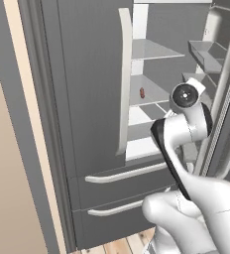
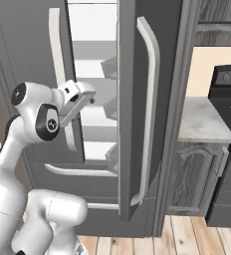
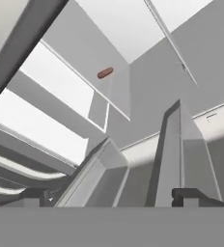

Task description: Move the hot dog bun to the plate on the dining table and place the condiment next to that plate. Then navigate to the fridge and take the sausage and place it on the plate as well.

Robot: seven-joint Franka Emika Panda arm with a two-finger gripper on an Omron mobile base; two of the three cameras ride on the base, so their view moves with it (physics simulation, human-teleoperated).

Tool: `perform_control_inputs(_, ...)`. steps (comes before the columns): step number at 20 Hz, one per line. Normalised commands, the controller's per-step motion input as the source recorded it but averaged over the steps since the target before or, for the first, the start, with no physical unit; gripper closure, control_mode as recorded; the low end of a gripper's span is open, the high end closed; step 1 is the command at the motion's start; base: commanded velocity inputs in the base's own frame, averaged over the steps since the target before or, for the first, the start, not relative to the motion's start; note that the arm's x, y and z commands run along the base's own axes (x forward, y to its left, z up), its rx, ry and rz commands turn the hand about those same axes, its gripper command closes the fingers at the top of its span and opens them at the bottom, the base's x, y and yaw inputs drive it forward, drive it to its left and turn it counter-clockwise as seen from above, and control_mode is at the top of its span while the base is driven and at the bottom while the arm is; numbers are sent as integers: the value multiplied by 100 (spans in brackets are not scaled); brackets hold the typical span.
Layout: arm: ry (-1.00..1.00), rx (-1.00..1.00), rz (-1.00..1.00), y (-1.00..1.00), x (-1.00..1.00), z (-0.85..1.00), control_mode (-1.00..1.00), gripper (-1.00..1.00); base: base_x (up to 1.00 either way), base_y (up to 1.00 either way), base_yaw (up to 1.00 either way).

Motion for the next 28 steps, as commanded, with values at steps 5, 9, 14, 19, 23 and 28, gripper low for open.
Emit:
perform_control_inputs(5,13,-10,-4,-36,62,-7,-100,-100,0,0,0)
perform_control_inputs(9,16,-10,-4,-38,57,-12,-100,-100,0,0,0)
perform_control_inputs(14,13,-10,-6,-58,12,-23,-100,-100,0,0,0)
perform_control_inputs(19,7,-10,-9,-78,-17,-27,-100,-100,0,0,0)
perform_control_inputs(23,0,-8,-12,-95,-68,-25,-100,-100,0,0,0)
perform_control_inputs(28,0,-5,-10,-75,-75,-10,-100,-100,0,0,0)
